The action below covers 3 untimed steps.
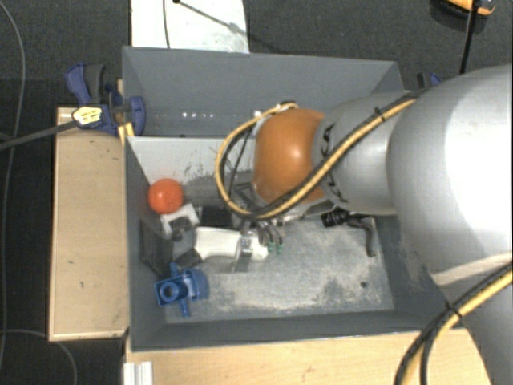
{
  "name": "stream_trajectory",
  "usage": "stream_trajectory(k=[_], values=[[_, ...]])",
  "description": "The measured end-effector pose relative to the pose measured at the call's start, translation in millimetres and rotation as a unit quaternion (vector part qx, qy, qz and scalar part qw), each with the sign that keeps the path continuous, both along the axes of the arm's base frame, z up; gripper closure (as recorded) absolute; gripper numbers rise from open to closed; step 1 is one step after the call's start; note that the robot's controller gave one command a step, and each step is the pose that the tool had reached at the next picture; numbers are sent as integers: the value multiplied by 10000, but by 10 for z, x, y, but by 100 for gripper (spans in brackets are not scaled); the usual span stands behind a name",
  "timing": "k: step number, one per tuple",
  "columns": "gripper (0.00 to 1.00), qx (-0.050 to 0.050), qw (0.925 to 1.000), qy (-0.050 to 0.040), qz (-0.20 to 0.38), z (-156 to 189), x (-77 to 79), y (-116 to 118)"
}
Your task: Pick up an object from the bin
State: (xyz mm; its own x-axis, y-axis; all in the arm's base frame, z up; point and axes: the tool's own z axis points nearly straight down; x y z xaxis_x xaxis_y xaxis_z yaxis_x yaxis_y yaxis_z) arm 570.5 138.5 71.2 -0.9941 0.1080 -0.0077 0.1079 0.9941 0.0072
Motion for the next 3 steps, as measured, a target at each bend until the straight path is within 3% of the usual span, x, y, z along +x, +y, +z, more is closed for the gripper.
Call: stream_trajectory(k=[1,2,3], values=[[100,-8,9979,-37,645,6,97,110],[100,-7,9980,-37,638,6,97,111],[100,-7,9963,-63,852,1586,44,184]])
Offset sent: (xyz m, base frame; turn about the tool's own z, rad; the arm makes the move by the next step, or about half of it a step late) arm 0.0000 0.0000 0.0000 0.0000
